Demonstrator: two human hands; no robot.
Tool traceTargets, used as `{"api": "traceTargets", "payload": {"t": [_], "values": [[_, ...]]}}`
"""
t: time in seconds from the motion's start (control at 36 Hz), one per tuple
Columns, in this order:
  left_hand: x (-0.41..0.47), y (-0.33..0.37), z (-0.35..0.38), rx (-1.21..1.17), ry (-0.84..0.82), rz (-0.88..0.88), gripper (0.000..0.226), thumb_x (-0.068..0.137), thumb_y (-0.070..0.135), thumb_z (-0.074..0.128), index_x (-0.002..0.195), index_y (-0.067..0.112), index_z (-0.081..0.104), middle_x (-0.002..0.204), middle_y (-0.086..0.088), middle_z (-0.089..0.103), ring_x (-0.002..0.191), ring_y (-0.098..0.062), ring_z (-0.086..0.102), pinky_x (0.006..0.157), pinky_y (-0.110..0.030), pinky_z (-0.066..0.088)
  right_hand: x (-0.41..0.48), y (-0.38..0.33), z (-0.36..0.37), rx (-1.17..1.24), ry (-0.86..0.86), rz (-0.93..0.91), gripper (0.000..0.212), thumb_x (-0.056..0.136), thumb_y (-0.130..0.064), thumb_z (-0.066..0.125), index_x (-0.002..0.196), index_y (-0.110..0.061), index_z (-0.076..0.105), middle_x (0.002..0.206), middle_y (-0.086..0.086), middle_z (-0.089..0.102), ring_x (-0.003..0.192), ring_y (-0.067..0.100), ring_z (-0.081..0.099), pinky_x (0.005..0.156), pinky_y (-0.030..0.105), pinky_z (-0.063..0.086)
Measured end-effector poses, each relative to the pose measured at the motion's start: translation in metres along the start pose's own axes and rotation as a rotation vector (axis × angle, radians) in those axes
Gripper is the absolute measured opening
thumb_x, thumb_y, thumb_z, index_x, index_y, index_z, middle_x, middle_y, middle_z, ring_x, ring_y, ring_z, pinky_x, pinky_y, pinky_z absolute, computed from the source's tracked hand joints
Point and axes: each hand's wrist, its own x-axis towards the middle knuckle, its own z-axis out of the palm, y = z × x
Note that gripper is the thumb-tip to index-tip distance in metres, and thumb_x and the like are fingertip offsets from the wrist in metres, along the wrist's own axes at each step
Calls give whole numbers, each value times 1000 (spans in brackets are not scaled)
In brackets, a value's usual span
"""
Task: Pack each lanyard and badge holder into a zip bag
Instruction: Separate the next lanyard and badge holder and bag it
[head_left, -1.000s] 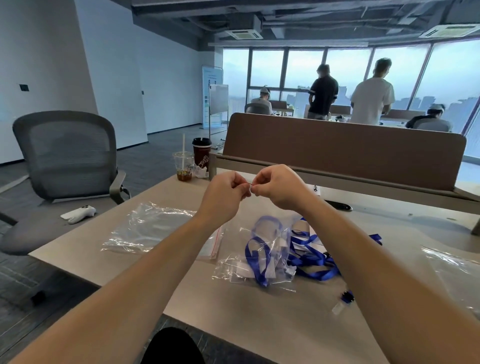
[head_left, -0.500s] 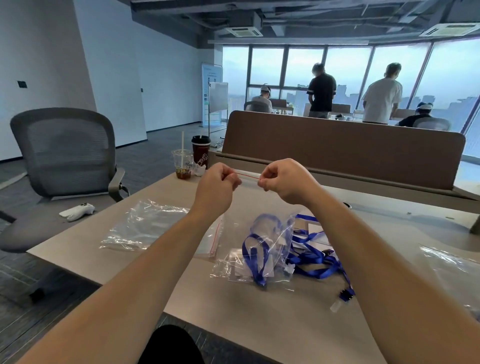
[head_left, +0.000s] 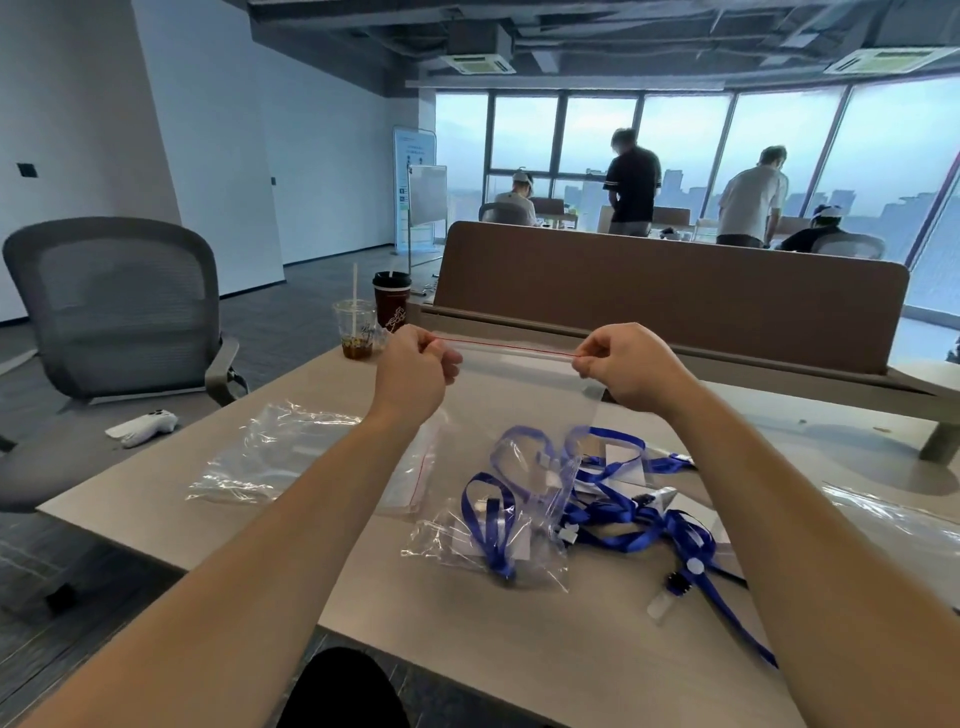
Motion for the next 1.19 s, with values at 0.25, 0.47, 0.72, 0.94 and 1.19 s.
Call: {"api": "traceTargets", "payload": {"t": [0.25,0.47,0.72,0.94,1.19], "values": [[-3,-2,6,-131,-94,-68,15,99,23,57,108,12,62,85,-4,73,75,-16,67,77,-33,61,-5,11,2,57,27,26,6,96,-18,63,92,-21,65,87,-5,64,80,10,57,63,17,41],[-4,-2,12,-136,3,-42,11,101,13,53,102,10,63,85,-4,73,72,-15,65,71,-26,59,-16,18,-4,252,110,85,12,96,-23,65,94,-12,70,88,3,67,81,17,61,62,22,44],[-3,3,19,-106,48,-26,14,103,16,49,102,13,63,84,2,72,84,-17,67,80,-30,57,-24,31,0,529,116,191,10,96,-20,63,95,-13,71,92,5,72,93,22,66,89,38,56],[-8,30,19,-154,67,41,13,101,18,53,104,14,64,84,2,72,80,-14,68,77,-28,59,-31,27,-18,595,285,215,19,91,-27,71,85,-10,74,82,7,73,74,15,61,66,29,47],[-28,77,41,-197,-106,207,12,98,14,59,87,14,63,77,-4,75,65,-12,66,71,-32,57,-70,39,-74,561,430,179,15,98,-22,62,91,-9,64,80,5,72,51,3,57,51,18,45]]}}
